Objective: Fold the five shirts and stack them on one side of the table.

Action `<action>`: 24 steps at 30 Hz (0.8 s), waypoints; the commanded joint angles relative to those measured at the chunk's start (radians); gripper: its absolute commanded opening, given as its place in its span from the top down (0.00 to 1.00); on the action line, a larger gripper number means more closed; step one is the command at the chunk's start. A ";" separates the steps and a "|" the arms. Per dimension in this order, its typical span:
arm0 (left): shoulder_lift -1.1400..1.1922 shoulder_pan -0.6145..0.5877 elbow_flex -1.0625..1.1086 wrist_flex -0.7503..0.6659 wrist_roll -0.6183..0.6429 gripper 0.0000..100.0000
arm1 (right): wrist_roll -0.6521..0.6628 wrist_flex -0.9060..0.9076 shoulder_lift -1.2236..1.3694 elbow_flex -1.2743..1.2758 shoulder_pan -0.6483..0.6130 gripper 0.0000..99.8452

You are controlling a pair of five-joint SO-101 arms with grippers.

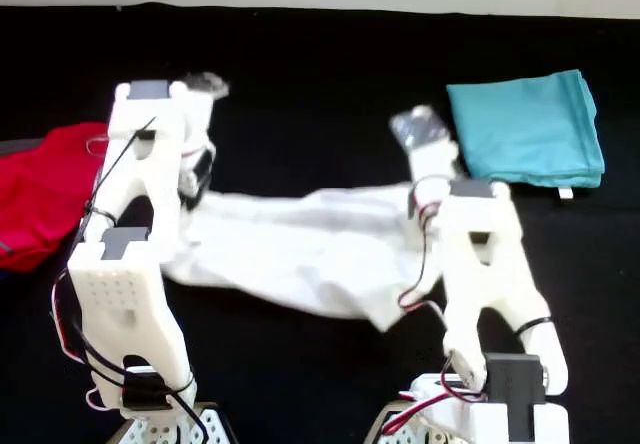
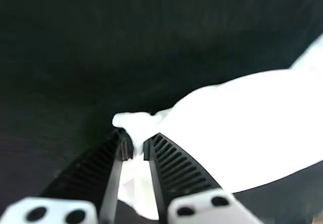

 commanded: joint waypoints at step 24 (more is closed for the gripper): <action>-0.136 -0.002 -0.177 0.258 0.040 0.82 | -0.048 0.384 -0.036 -0.501 0.047 0.81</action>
